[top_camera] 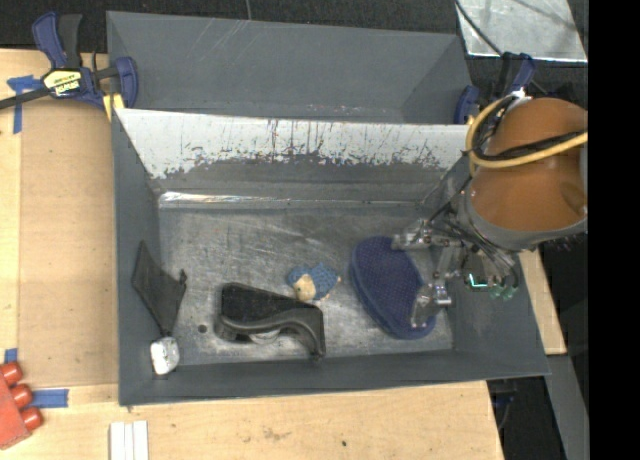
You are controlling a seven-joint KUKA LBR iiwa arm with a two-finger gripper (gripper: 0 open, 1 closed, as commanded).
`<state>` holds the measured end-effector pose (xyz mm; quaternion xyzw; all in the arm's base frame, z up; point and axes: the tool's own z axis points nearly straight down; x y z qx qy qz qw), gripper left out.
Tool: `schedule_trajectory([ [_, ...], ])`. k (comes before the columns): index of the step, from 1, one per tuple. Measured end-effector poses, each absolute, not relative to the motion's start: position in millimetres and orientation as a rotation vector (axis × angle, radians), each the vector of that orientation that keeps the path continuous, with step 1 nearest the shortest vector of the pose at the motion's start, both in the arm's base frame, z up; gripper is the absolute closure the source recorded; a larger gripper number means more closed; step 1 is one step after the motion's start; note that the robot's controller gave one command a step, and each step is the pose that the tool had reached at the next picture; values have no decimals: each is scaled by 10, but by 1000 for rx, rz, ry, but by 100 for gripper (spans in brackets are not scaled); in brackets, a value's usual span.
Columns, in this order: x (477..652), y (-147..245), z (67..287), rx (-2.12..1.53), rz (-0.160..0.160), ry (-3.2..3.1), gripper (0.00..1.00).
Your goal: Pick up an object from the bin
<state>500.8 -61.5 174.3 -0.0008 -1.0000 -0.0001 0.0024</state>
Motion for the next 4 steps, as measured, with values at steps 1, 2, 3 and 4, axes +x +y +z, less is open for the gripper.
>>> schedule_trajectory([
  [1,5059,-658,1010,-183,0,-3136,0],
  [2,5352,-508,926,-158,3,-3144,0],
  [3,5376,-516,958,-160,4,-3157,100],
  [4,5536,-400,2385,-133,0,-3151,100],
])
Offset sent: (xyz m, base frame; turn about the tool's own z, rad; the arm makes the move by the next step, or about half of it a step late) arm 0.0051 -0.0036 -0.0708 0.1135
